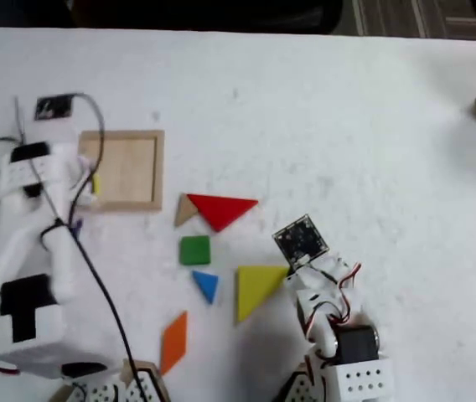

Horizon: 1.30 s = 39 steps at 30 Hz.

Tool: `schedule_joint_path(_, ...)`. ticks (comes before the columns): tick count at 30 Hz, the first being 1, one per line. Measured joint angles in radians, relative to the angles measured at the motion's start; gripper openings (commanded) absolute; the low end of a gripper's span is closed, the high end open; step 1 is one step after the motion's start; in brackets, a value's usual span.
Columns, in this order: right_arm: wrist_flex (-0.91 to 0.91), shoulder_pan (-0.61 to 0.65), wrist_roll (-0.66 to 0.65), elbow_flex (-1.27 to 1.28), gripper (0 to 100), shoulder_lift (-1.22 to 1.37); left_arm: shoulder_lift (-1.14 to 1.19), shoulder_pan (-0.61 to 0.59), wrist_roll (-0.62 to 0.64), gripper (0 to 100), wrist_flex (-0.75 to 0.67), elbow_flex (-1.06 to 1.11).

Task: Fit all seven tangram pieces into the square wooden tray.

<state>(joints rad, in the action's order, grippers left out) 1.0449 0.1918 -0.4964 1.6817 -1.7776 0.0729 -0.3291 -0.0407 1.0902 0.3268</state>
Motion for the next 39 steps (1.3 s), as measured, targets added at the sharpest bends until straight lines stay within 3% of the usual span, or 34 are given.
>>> schedule_joint_path(4,0.0,-0.002,0.0,0.0,2.3,0.0,0.0,0.083,0.057,12,-0.014,-0.068)
schedule_joint_path(11,0.0,0.0,0.0,0.0,2.3,0.0,0.0,0.02,0.064,32,0.083,-0.097)
schedule_joint_path(13,0.0,-0.002,0.0,0.0,2.3,0.0,0.0,-0.037,0.061,31,0.144,-0.097)
schedule_joint_path(17,0.0,0.0,0.0,0.0,2.3,0.0,-0.021,-0.129,-0.069,23,0.221,-0.035)
schedule_joint_path(20,0.0,0.0,0.0,0.0,2.3,0.0,-0.121,-0.149,-0.143,25,0.216,0.104)
schedule_joint_path(30,0.0,0.0,0.0,0.0,2.3,0.0,-0.405,-0.157,-0.201,31,-0.078,0.644)
schedule_joint_path(33,0.0,0.0,0.0,0.0,2.3,0.0,-0.391,-0.158,-0.198,31,-0.152,0.671)
schedule_joint_path(39,0.0,0.0,0.0,0.0,2.3,0.0,-0.256,-0.207,-0.199,31,-0.163,0.566)
